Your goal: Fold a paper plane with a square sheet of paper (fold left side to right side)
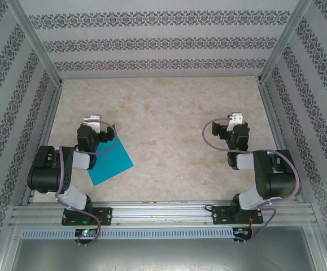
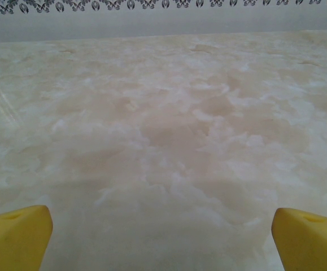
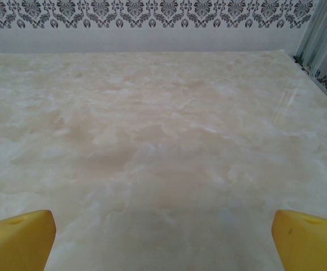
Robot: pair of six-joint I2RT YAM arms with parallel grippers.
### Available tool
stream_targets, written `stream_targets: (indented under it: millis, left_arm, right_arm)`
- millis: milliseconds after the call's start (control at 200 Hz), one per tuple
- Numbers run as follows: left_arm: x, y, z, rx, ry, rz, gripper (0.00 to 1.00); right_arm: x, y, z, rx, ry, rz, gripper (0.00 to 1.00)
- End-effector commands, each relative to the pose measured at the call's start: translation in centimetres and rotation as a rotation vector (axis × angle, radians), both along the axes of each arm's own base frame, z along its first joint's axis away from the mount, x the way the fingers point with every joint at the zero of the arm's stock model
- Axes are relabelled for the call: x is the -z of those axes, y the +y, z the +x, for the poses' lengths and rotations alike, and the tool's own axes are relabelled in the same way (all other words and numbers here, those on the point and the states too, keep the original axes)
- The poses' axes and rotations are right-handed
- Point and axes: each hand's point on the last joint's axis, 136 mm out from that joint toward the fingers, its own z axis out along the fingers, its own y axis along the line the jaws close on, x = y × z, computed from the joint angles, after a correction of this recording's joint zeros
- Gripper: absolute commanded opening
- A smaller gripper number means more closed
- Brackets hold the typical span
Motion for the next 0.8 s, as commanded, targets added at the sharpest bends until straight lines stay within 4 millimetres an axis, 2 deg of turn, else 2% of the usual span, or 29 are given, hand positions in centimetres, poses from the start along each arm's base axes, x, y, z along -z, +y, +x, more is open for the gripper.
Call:
stream_targets:
  millis: [0,90,175,325,390,495,555,664,794]
  left_arm:
    - [0.1,0.3,-0.2,-0.009,0.009,-0.016,1.0]
    - [0.0,0.7,-0.2,-0.034,0.003,-0.016,1.0]
    - [-1.4,1.4,-0.7,-0.081,-0.017,-0.015,1.0]
    - [-5.5,3.5,-2.2,-0.225,-0.022,-0.058,1.0]
    - [-7.5,3.9,-2.9,-0.275,-0.022,-0.127,1.0]
    - [-10.0,2.7,-4.1,-0.258,-0.015,-0.281,1.0]
    - [-10.5,1.8,-5.2,-0.242,0.034,-0.358,1.0]
    - [-10.3,0.1,-7.3,-0.213,0.165,-0.46,1.0]
    - [-8.5,-2.6,-10.0,-0.146,0.349,-0.584,1.0]
  right_arm:
    - [-0.5,0.1,0.3,0.007,-0.023,0.01,0.98]
    - [-0.7,-0.1,0.3,0.018,-0.028,0.01,0.98]
    - [-1.9,-0.5,0.0,0.041,-0.045,0.012,0.98]
    - [-4.2,-1.0,-1.3,0.078,-0.053,0.032,0.98]
    - [-4.2,-1.0,-2.0,0.089,-0.006,0.075,0.98]
    - [-4.7,-0.4,-3.5,0.083,0.074,0.136,0.98]
    - [-5.1,-0.2,-4.7,0.097,0.131,0.196,0.98]
    - [-5.8,1.5,-6.6,0.042,0.195,0.32,0.98]
    - [-6.1,4.2,-8.1,-0.047,0.259,0.491,0.98]
